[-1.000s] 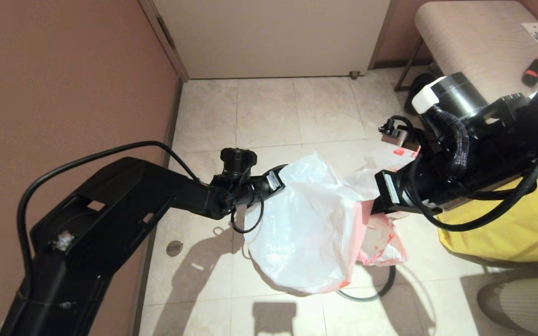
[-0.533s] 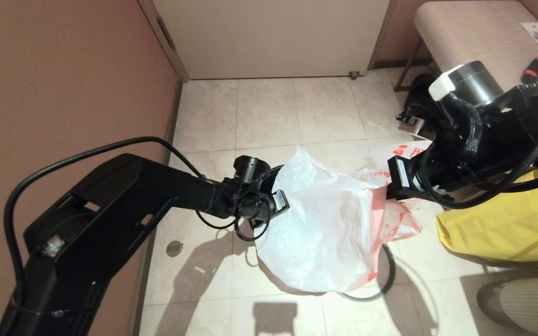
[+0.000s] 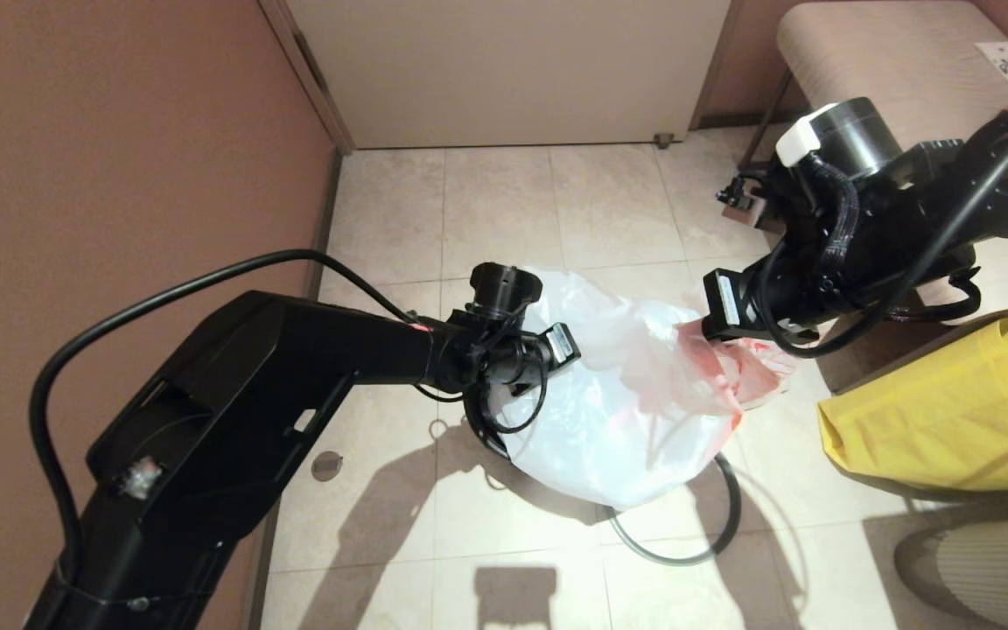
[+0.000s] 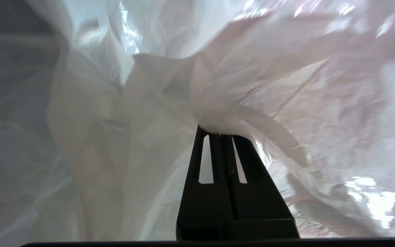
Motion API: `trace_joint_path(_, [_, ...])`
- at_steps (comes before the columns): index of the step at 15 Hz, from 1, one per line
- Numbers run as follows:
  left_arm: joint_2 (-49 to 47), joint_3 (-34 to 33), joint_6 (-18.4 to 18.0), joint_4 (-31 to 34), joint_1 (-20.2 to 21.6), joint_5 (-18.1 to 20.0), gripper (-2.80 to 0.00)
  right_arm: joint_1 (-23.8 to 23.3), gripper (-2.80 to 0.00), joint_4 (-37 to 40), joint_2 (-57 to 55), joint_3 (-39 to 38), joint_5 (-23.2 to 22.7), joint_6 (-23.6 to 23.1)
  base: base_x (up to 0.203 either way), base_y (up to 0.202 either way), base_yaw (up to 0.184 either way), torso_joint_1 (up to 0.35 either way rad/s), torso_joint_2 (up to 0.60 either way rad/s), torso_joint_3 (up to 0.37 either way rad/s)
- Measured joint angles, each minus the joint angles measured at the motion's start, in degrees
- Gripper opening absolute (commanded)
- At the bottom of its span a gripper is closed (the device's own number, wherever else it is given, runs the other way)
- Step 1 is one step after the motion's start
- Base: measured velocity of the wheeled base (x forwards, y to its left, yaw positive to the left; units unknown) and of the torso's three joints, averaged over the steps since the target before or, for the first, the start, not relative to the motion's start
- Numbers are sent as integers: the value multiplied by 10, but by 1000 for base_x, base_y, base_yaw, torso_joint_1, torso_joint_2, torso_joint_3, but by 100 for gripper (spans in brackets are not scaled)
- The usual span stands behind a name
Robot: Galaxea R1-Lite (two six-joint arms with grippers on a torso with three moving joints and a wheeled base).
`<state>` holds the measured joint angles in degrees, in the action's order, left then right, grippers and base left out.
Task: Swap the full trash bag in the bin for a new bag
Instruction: Put the new garbage bag on the trash can
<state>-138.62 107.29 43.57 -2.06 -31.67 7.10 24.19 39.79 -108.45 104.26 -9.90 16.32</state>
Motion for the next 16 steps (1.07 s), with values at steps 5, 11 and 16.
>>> trace_joint_path(5, [11,37,14,-3,33,-15,-280,3,-280,17,-32,9,-11,-54,0,0,0,0,0,0])
trace_joint_path(11, [26,41,23,-77,58,-11,-280,18,-280,69,-46,7,-36,-94,0,0,0,0,0,0])
trace_joint_path(16, [9,41,24,-155,78,-2,-280,56,-280,69,-58,9,-36,-111,0,0,0,0,0,0])
